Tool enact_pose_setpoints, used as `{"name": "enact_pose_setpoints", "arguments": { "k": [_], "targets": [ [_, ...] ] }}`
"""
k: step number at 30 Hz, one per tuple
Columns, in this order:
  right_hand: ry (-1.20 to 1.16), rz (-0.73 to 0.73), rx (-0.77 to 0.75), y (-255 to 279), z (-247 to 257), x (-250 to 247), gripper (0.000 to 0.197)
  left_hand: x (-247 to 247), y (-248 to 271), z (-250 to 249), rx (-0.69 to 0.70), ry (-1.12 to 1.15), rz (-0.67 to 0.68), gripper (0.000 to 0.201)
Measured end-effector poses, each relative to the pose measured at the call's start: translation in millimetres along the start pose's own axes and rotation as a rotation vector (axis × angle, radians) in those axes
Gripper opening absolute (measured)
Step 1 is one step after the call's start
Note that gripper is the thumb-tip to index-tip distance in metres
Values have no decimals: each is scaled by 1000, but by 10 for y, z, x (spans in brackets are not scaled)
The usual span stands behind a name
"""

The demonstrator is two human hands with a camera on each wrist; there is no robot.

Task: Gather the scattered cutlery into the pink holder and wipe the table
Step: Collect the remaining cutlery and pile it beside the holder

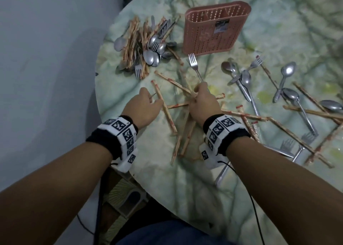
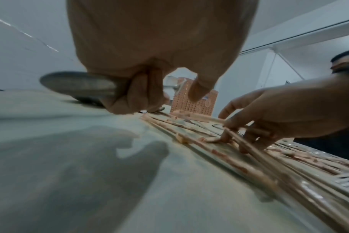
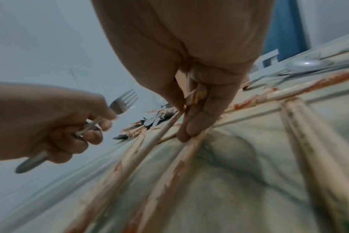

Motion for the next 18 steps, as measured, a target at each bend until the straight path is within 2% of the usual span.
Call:
{"name": "enact_pose_setpoints", "arguments": {
  "k": [2, 4, 8, 11, 14, 16, 18],
  "targets": [
    [-36, -34, 33, 55, -7, -62, 33, 57, -128, -101, -38, -38, -22, 52],
    [-68, -67, 71, 110, -39, -123, 39, 184, -267, -156, -73, -91, 18, 60],
    [-158, -100, 134, 186, -140, -223, 36, 278, -424, -159, -84, -128, 51, 34],
    [-255, -154, 163, 180, -180, -229, 28, 209, -425, -96, -61, -26, 44, 34],
    [-337, -173, 182, 140, -139, -194, 23, 112, -317, -97, 30, 20, 6, 28],
    [-367, -164, 166, 109, -102, -188, 20, 74, -259, -178, 129, -15, -33, 24],
    [-388, -169, 157, 97, -94, -230, 20, 135, -252, -313, 251, -53, -12, 26]
  ]
}}
Point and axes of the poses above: each hand's wrist, its own y-axis away from the middle knuckle, its own x-axis out of the palm, z = x × y, the point moved 5 cm from there along -y, towards the middle knuckle, and after that the axes turned 4 degrees about -z, right-handed, at the moved point
